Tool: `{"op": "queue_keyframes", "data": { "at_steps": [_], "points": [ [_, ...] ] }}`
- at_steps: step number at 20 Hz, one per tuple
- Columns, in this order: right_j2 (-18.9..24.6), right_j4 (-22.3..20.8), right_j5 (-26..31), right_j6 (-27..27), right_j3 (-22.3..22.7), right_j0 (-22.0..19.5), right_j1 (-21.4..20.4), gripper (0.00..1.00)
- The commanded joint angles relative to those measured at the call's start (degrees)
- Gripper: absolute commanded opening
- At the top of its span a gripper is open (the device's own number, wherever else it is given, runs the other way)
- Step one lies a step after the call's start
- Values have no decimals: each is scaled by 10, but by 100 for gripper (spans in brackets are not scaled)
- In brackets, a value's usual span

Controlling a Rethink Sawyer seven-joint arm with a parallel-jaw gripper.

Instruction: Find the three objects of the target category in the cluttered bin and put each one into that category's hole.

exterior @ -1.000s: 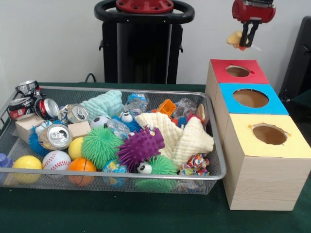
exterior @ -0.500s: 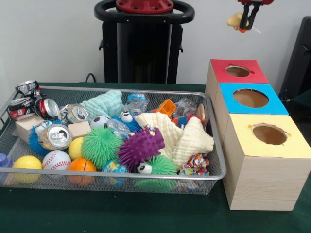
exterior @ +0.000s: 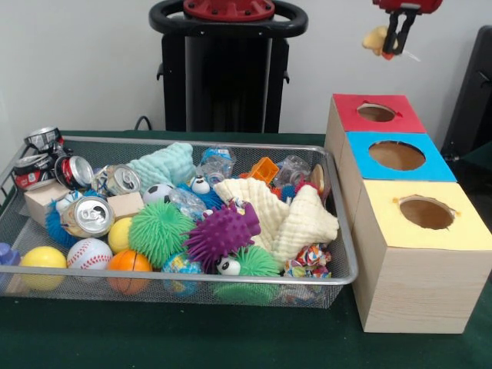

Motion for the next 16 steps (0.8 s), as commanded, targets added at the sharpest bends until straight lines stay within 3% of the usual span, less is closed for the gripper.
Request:
{"op": "queue_keyframes", "data": {
  "at_steps": [1,7,16],
  "points": [
    [30,15,19,93,-105,-41,88,0],
    [36,14,14,85,-166,-58,133,0],
    [73,8,32,45,-168,-92,124,0]
  ]
}}
